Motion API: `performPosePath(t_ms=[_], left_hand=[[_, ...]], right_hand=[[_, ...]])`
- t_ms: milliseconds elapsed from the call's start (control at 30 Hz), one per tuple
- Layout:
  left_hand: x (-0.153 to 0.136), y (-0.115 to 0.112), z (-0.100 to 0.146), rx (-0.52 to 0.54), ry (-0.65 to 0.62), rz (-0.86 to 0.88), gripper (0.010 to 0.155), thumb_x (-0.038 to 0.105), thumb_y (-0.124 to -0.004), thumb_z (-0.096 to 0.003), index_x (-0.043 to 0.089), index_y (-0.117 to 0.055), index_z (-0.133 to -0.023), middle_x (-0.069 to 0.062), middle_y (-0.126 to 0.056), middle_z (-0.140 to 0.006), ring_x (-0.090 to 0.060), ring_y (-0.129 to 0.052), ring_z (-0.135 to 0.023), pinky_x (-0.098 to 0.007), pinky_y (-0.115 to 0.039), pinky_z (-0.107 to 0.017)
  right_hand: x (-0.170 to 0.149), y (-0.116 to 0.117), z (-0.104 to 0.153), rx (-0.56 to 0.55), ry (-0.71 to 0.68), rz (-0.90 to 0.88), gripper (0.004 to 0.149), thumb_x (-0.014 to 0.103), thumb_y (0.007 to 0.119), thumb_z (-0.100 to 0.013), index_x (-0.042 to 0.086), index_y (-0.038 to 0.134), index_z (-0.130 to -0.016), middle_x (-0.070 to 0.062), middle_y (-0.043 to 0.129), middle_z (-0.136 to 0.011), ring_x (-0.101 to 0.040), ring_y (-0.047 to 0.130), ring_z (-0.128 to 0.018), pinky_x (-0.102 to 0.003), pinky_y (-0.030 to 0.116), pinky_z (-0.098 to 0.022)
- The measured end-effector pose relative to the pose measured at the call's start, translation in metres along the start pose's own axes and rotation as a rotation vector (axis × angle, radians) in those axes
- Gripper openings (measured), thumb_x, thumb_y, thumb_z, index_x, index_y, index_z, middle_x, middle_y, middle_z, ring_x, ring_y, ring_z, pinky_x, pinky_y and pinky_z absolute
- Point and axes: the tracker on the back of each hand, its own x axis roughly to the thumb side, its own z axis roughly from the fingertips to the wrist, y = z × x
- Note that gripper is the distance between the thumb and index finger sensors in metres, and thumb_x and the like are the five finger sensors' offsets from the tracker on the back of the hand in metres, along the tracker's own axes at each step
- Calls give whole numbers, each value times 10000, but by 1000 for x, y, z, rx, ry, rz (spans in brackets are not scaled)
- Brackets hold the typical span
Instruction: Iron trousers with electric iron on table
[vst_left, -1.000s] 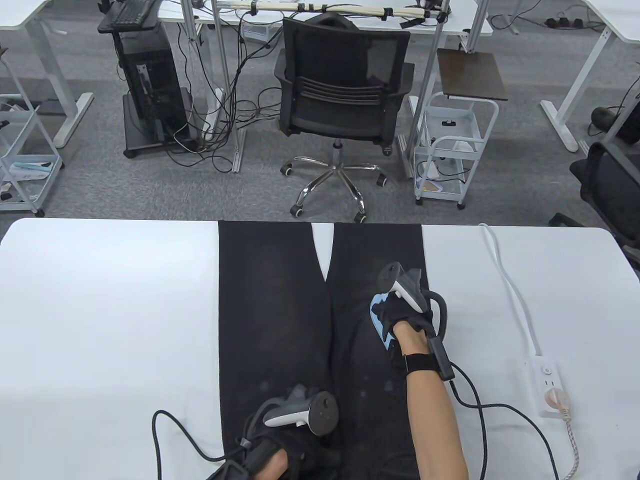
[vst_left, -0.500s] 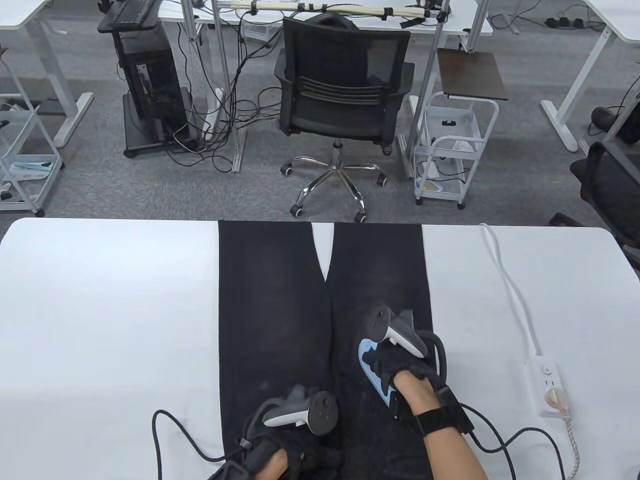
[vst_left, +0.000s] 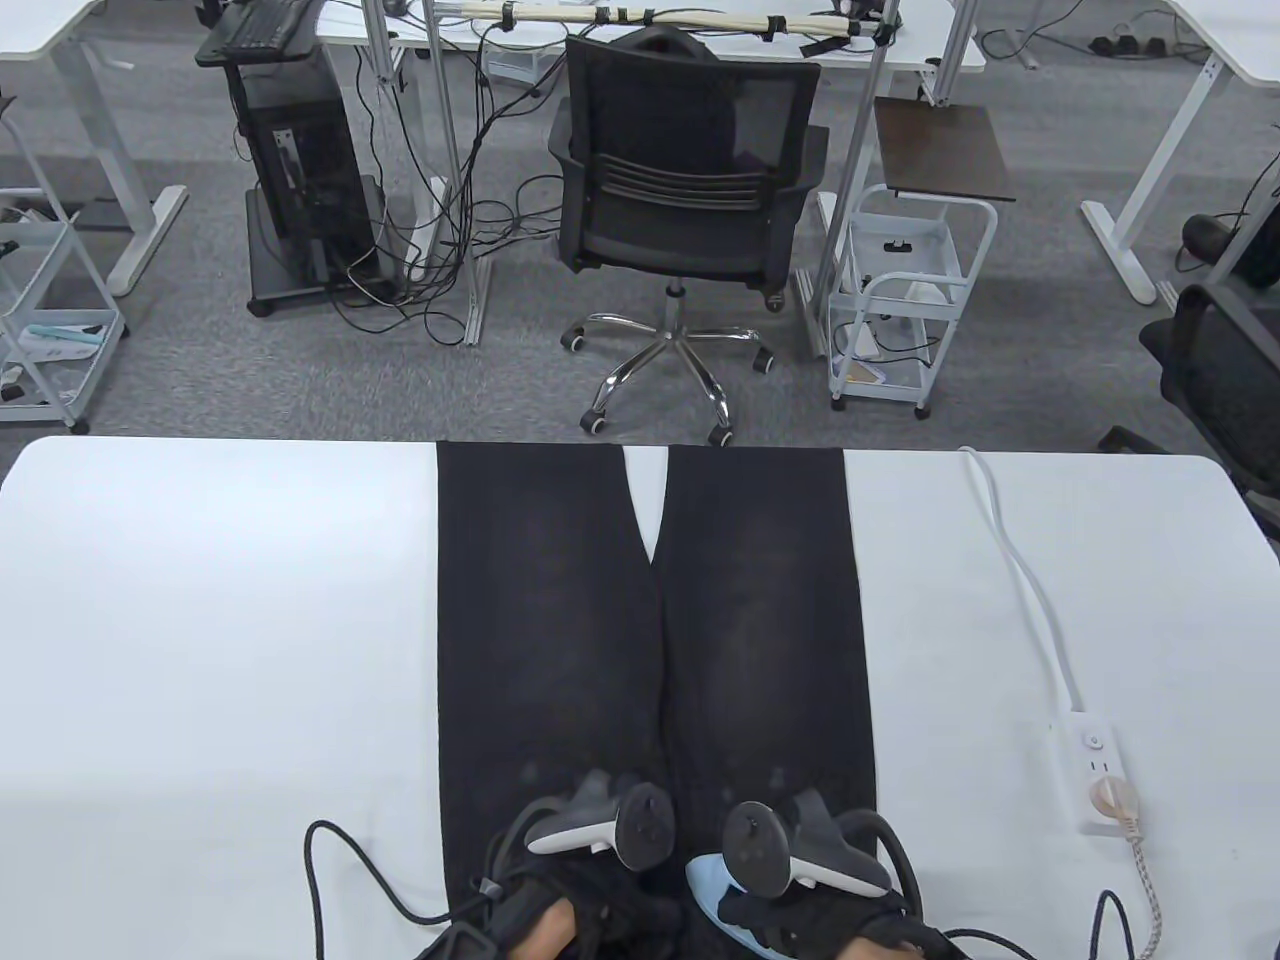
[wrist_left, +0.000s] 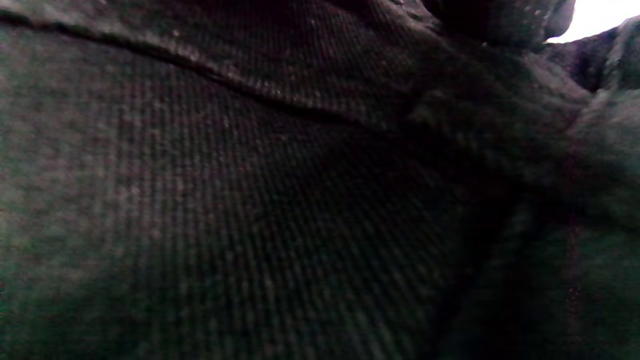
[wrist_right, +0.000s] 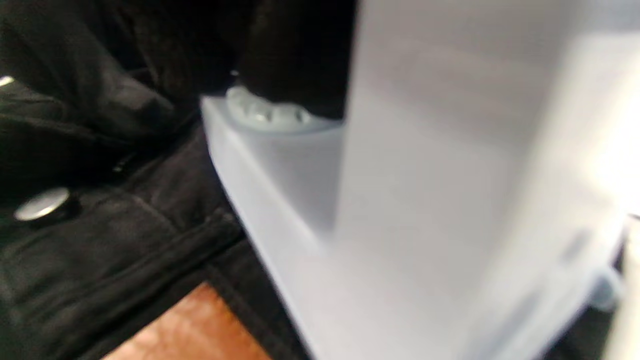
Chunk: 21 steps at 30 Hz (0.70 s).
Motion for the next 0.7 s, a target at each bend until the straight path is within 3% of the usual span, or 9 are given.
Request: performPosePath(t_ms=[133, 467, 700], left_hand=[[0, 0, 0, 3, 1, -3, 1097, 650, -682, -503, 106, 49, -1113, -283, 134, -1094, -583, 59, -979, -794, -159, -634], [1, 0, 0, 3, -1, -8, 1107, 646, -690, -500, 93, 46, -1116, -293, 129, -1094, -593, 53, -978, -800, -165, -633], [2, 0, -1, 0, -3, -9, 1108, 641, -693, -503, 85, 45, -1116, -300, 126, -1093, -600, 48, -977, -804, -168, -632]], right_hand=[[-12, -10, -22, -15, 22, -1, 536, 491, 796, -495, 47, 701, -779, 57, 908, -437, -71, 966, -219, -358, 899, -211], [-83, -66, -140, -53, 248, -90, 533, 497, 796, -483, 58, 710, -773, 61, 910, -435, -74, 966, -223, -361, 899, -215], [-124, -87, -184, -86, 448, -168, 533, 499, 797, -480, 63, 709, -773, 61, 909, -439, -78, 967, -229, -366, 895, -222]])
